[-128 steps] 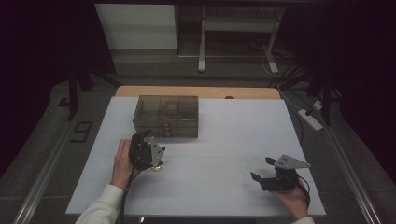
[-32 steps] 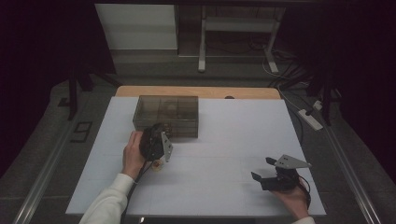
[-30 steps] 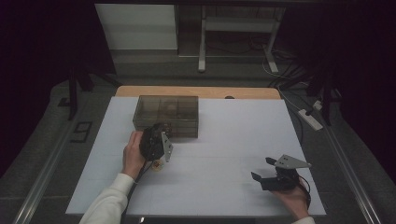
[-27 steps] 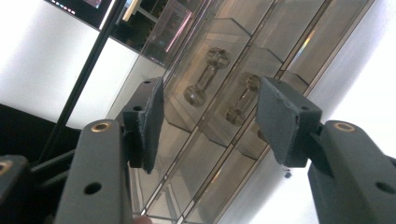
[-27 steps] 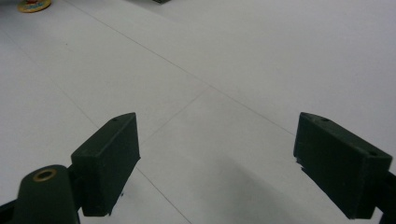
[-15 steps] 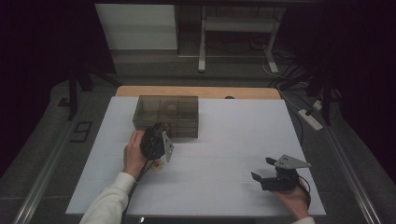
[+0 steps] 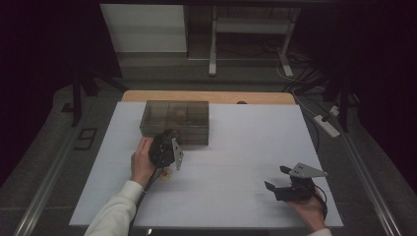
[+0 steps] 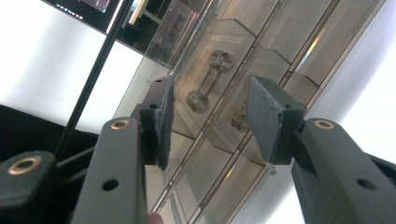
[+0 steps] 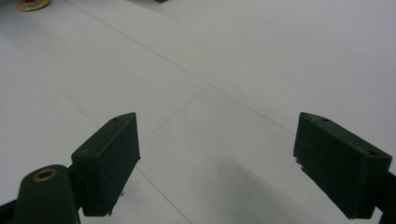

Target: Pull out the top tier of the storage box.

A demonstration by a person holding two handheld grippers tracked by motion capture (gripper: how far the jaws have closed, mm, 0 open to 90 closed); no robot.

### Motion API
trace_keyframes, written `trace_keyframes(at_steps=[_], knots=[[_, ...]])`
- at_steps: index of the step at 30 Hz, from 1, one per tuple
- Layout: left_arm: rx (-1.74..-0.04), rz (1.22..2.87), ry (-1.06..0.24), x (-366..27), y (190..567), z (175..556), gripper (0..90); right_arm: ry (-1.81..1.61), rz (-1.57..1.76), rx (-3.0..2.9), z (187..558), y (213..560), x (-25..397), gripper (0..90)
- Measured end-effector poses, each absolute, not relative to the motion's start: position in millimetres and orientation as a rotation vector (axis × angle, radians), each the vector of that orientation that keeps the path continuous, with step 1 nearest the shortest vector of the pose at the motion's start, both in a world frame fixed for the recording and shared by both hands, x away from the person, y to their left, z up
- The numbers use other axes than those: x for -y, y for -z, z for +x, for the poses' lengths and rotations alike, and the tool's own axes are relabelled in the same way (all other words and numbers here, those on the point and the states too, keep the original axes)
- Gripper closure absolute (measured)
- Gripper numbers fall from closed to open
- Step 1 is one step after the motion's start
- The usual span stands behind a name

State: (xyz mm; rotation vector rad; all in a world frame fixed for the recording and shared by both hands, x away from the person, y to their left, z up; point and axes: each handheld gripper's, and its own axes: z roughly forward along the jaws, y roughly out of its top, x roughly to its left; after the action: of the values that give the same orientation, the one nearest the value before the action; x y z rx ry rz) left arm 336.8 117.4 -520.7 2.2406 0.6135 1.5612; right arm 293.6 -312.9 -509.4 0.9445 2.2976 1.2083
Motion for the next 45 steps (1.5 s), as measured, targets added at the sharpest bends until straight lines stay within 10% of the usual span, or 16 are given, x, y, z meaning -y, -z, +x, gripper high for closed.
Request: trace_keyframes(at_steps=[45], knots=[[-0.597, 2.211, -1.669, -113.8, 526.6, 343.3, 73.4, -1.215, 0.948, -2.296, 293.1, 509.2, 313.2, 13.9]])
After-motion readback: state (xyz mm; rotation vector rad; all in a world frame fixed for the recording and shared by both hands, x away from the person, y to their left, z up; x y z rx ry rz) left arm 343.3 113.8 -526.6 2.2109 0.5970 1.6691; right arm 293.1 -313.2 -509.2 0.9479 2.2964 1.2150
